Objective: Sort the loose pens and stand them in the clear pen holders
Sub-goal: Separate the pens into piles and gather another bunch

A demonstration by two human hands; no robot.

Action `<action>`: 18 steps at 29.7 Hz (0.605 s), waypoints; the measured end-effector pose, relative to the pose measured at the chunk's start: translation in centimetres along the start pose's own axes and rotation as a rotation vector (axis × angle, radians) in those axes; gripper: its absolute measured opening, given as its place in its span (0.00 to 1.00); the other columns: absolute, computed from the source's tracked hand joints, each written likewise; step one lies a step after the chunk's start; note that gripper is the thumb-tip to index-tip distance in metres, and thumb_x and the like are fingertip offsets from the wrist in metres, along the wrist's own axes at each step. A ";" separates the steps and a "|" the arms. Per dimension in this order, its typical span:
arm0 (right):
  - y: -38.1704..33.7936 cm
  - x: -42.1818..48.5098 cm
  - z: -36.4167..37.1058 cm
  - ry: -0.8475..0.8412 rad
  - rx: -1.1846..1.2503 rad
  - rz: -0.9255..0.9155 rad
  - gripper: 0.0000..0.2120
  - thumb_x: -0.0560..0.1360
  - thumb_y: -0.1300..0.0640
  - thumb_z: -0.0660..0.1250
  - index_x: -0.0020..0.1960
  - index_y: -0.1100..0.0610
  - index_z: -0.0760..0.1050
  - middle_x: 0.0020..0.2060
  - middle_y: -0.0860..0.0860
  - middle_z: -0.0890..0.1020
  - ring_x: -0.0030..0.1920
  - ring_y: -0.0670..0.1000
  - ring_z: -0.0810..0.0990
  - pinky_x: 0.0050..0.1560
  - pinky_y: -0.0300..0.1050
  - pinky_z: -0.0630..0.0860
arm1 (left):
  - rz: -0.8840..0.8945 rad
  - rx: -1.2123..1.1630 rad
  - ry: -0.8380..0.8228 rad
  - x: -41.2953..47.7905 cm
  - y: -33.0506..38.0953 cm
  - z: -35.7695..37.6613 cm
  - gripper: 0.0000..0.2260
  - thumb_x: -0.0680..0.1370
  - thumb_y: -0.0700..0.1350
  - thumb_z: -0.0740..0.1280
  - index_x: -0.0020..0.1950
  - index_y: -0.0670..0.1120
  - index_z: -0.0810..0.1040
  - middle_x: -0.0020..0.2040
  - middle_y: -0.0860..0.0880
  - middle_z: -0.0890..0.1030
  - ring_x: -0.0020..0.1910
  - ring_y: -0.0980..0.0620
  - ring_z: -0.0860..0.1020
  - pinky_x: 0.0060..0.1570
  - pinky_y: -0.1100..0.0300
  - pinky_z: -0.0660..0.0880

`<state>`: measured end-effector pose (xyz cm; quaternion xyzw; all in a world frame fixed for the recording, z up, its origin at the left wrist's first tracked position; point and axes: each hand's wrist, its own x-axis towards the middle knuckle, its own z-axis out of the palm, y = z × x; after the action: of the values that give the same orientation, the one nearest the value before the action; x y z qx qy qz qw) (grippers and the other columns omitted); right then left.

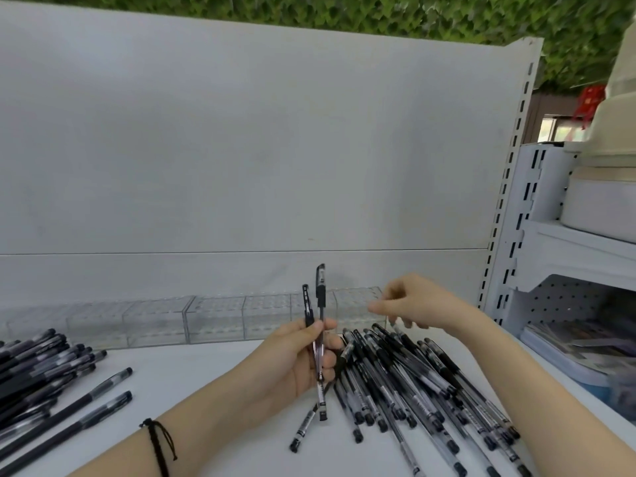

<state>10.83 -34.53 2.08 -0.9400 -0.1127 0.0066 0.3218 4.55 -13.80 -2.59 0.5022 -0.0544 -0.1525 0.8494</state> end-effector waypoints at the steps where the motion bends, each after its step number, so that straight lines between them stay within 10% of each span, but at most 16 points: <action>1: 0.5 0.1 -0.1 -0.016 -0.070 0.032 0.17 0.73 0.45 0.71 0.44 0.60 0.79 0.35 0.50 0.82 0.27 0.45 0.73 0.24 0.35 0.66 | -0.010 -0.038 0.003 0.1 0.0 -0.1 0.07 0.82 0.39 0.56 0.52 0.38 0.73 0.33 0.44 0.75 0.25 0.51 0.69 0.23 0.60 0.69; 12: 1.5 1.4 1.9 -0.023 -0.270 0.143 0.24 0.65 0.41 0.77 0.47 0.61 0.81 0.39 0.51 0.82 0.41 0.51 0.78 0.44 0.43 0.74 | -0.002 -0.065 0.090 0.5 -0.5 0.1 0.08 0.82 0.44 0.59 0.50 0.41 0.72 0.28 0.49 0.66 0.21 0.57 0.61 0.18 0.66 0.60; 18: 0.5 1.2 2.2 -0.045 -0.294 0.146 0.14 0.68 0.48 0.73 0.42 0.58 0.80 0.22 0.48 0.76 0.25 0.46 0.72 0.32 0.38 0.69 | -0.068 -0.231 0.036 0.2 -0.8 0.0 0.08 0.82 0.44 0.58 0.49 0.41 0.72 0.31 0.46 0.71 0.23 0.53 0.67 0.21 0.63 0.66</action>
<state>11.88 -33.30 0.09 -0.9823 -0.0511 0.0346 0.1769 4.58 -14.22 -3.30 0.4054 -0.0043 -0.1773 0.8968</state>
